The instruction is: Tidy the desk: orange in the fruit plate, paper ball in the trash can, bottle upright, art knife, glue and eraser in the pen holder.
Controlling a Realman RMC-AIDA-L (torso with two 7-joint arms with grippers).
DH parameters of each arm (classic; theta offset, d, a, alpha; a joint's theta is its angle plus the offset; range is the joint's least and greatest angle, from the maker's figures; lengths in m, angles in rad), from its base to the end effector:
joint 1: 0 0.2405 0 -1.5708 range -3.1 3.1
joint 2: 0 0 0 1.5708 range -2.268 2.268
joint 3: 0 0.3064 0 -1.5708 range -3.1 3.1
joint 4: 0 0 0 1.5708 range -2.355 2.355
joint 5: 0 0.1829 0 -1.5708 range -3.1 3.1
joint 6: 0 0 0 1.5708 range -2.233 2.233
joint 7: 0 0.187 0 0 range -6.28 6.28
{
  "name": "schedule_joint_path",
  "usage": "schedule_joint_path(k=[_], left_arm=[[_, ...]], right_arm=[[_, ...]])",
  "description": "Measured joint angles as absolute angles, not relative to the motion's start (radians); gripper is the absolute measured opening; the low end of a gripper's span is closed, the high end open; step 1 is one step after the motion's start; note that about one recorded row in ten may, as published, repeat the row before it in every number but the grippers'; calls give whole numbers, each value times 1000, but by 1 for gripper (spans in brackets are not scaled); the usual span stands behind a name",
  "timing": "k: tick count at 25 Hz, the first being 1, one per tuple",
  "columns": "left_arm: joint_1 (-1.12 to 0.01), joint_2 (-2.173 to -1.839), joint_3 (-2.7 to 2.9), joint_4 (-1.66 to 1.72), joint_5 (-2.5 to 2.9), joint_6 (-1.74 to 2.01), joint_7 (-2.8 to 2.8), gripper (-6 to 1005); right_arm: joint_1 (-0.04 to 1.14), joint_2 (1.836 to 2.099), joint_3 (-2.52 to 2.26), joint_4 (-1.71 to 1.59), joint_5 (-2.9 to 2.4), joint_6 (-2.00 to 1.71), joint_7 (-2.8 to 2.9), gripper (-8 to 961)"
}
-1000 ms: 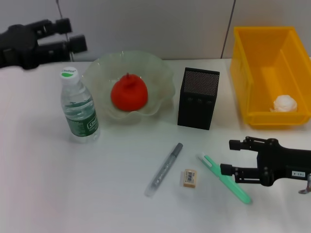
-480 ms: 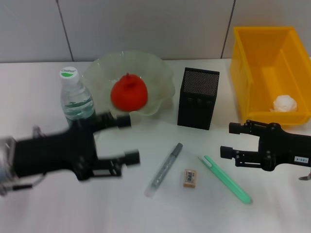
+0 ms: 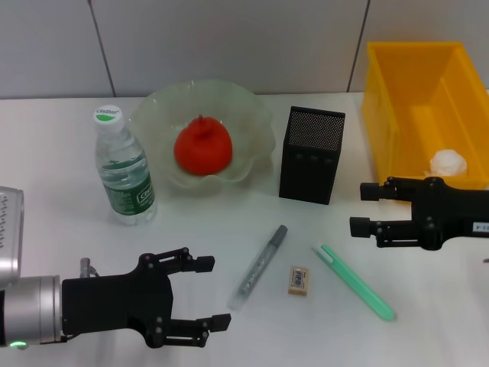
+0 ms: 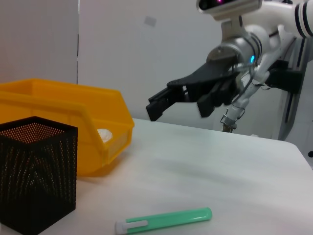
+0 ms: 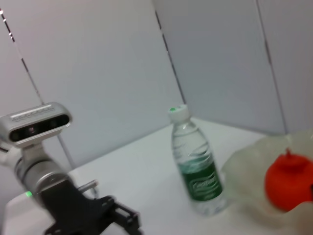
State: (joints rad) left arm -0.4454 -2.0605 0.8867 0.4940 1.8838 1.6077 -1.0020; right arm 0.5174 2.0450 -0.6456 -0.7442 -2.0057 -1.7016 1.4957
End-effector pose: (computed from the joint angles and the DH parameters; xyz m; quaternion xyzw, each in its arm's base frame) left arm -0.2801 0.2864 -0.0926 -0.9605 -0.0986 -0.2486 0.0772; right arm 0.2624 0.3384 -0.0314 -0.9344 0.2256 0.2563 0.1019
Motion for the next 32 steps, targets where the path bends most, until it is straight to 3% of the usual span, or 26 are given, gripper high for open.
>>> schedule_joint_path(k=[8, 10, 15, 26, 32], left_arm=[[-453, -2065, 887, 489, 1885, 1607, -978, 868], [-460, -2066, 887, 483, 1883, 1609, -975, 868], [-465, -2067, 887, 482, 1879, 1612, -975, 868], [-463, -2068, 881, 480, 1878, 1607, -974, 868], [-464, -2068, 877, 480, 1877, 1610, -982, 868]], right_arm=[[606, 1996, -778, -1005, -2095, -1813, 1925, 795], [704, 1975, -785, -1016, -2213, -1861, 2018, 794], [845, 1962, -864, -961, -2381, -1891, 2030, 792], [1001, 1979, -1072, -856, -2492, -1817, 2023, 788], [1043, 2025, -1125, -832, -2594, -1751, 2018, 786]])
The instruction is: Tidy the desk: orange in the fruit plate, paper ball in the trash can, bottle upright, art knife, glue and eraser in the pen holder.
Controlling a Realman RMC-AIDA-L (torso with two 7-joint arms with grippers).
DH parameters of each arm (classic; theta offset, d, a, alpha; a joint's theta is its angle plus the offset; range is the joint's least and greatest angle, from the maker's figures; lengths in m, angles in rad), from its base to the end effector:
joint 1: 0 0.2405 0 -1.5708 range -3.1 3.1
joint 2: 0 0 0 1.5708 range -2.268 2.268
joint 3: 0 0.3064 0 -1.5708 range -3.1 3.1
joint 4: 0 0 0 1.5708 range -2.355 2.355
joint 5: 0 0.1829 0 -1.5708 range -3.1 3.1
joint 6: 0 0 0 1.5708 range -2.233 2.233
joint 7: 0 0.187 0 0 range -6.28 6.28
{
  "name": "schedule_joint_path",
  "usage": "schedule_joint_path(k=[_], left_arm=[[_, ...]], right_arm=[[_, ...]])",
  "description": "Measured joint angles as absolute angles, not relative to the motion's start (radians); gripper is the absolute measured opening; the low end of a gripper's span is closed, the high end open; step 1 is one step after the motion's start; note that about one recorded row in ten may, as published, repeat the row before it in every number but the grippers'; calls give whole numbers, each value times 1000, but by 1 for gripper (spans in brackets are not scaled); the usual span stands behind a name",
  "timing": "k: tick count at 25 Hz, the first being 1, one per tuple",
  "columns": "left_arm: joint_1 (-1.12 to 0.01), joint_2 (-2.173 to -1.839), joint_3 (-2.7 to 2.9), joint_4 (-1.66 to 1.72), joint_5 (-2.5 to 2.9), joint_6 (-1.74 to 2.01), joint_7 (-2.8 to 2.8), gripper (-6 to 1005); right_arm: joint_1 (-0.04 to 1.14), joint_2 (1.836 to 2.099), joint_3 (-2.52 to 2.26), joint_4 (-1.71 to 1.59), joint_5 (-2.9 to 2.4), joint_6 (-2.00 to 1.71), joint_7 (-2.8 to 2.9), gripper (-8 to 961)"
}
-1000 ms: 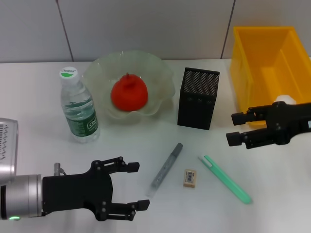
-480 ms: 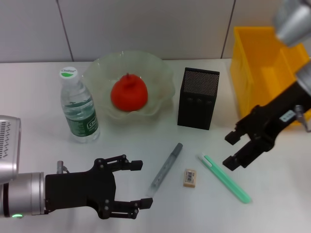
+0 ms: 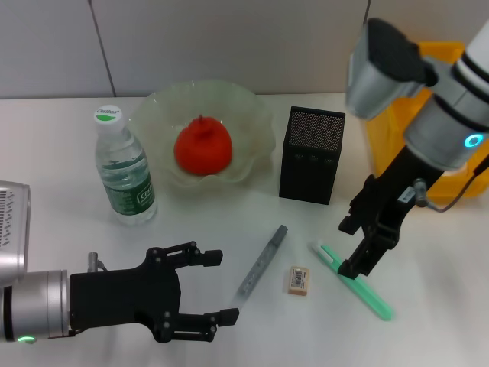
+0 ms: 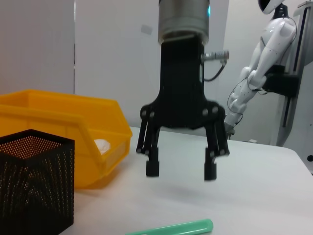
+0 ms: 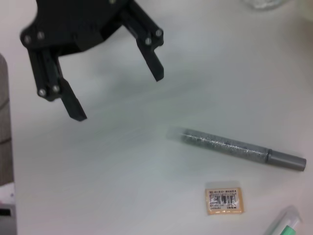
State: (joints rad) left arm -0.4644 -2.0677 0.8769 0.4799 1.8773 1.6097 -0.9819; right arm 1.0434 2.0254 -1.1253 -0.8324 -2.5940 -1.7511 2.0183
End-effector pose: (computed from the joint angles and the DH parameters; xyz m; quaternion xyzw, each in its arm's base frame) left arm -0.2721 0.2904 -0.0952 -0.9589 -0.0876 -0.2586 0.0778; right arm 0.1785 0.3970 -0.0650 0.9666 -0.1356 0.2162 0.0250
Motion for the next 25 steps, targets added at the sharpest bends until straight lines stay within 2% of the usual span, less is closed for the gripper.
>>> schedule_joint_path(k=[3, 6, 25], left_arm=[[-465, -2068, 877, 480, 1877, 1610, -984, 868], [-464, -2068, 877, 480, 1877, 1610, -982, 868], [-471, -2069, 874, 466, 1873, 1603, -974, 868]], right_arm=[[1051, 2056, -1128, -837, -2636, -1739, 2018, 785], [1061, 2074, -1130, -839, -2660, -1720, 2019, 784], [1083, 2086, -1261, -829, -2601, -1575, 1981, 777]])
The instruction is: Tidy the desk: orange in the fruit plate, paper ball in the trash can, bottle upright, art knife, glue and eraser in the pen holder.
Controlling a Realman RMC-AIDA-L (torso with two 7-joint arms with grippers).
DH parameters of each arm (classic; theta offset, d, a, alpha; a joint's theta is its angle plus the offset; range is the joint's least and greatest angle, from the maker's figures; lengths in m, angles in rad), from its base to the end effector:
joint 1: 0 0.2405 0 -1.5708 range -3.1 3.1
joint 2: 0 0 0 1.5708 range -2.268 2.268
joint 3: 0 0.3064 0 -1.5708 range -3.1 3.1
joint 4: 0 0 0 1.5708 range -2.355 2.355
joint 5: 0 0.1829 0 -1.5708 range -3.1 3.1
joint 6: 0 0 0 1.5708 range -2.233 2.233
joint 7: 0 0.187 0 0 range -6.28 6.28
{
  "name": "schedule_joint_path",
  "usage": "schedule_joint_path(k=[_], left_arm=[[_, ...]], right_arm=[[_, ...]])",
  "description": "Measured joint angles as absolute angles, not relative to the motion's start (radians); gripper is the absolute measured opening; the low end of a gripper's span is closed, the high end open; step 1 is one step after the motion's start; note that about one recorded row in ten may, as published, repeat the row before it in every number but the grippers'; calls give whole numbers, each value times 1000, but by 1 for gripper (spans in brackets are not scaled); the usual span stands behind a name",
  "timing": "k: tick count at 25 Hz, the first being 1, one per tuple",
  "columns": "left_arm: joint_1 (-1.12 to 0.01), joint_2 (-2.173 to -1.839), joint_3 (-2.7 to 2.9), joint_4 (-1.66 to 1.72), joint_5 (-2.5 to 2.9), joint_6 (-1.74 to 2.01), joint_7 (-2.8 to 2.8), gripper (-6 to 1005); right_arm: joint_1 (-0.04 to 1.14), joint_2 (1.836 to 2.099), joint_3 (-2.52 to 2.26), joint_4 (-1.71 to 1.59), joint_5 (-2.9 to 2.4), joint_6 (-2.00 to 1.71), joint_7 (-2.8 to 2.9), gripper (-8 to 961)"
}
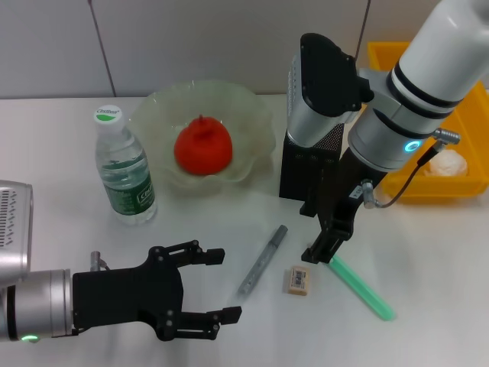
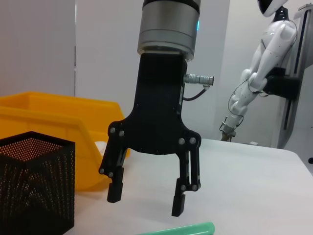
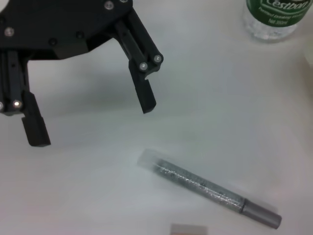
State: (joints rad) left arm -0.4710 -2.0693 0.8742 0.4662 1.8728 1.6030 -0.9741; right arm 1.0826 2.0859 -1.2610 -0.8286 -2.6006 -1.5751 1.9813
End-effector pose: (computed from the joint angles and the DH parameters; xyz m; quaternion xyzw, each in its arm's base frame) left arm -0.2705 0.2919 -0.0969 -0.9579 -0.0880 -0.2613 0.0795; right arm 0.1565 0.4097 -0.1022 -0.9716 0.0391 -0.2329 0.0125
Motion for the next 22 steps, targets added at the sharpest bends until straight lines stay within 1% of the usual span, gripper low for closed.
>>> schedule_joint_path(k=[8, 13, 17, 22], left_arm=[[-472, -2069, 874, 465, 1861, 1601, -977, 868], [-476, -2069, 874, 465, 1860, 1601, -983, 868], [-477, -2069, 875, 459, 1855, 1601, -984, 868], [-481, -2068, 877, 454, 1853, 1604, -980, 868]], right_arm=[[1083, 2086, -1268, -828, -2600, -1562, 2054, 774], [1101, 2083, -1277, -828, -2628, -1559, 2314, 773], [1141, 2084, -1284, -779, -2701, -1549, 2548, 771], [1166, 2084, -1264, -702, -2705, -1545, 2665, 769]])
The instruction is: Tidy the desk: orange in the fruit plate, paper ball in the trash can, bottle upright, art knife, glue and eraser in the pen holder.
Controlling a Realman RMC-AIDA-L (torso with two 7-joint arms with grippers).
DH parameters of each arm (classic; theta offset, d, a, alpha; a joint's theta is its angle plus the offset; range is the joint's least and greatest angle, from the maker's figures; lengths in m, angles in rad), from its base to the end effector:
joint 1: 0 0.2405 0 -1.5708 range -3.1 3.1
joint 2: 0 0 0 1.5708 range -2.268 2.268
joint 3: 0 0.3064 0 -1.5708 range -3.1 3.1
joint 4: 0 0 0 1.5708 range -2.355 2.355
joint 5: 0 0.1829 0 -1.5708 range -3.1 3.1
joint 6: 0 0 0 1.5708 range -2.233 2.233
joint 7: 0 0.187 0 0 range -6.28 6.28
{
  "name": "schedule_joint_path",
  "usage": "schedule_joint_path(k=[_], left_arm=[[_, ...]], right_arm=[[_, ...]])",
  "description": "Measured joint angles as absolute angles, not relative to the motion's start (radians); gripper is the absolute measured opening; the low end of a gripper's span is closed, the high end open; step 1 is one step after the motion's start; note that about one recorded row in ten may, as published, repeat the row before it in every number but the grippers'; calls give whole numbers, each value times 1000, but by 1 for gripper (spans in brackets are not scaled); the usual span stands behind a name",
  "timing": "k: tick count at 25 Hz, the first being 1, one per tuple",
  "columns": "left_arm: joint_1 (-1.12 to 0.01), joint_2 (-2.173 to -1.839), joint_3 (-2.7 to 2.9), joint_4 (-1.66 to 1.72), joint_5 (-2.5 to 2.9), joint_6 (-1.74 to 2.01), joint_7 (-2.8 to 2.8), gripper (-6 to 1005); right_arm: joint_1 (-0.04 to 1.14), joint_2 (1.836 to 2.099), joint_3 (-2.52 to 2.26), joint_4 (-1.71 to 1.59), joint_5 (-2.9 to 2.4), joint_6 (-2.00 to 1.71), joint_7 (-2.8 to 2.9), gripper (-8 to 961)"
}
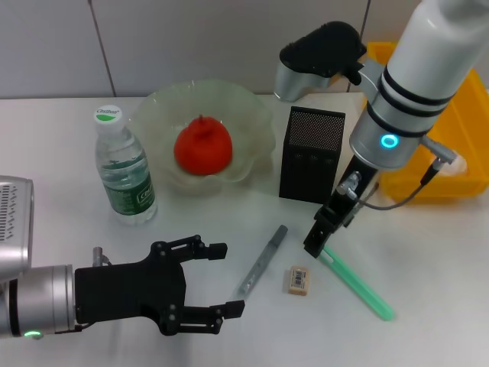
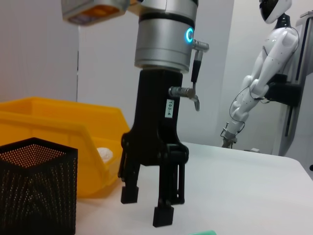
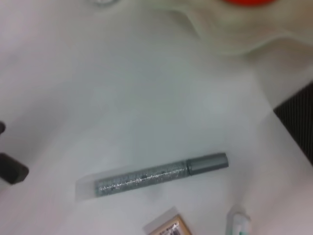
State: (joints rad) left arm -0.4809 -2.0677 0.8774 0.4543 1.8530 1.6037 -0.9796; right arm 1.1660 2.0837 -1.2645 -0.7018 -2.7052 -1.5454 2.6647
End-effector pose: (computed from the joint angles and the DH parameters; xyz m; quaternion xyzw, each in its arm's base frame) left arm -0.2663 0.2951 -0.0962 -0.9553 -0.0907 -0.2698 0.0797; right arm 0.1621 0.4190 -0.1017 -0.8890 0.3497 -0.2739 0.1116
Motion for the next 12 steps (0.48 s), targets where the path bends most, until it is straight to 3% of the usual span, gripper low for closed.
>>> schedule_joint_path(k=[12], left_arm=[[-486, -2068, 884, 454, 1853, 1601, -961, 868]], right_arm=[[1147, 2086, -1274, -611, -2704, -1441, 2759, 765]])
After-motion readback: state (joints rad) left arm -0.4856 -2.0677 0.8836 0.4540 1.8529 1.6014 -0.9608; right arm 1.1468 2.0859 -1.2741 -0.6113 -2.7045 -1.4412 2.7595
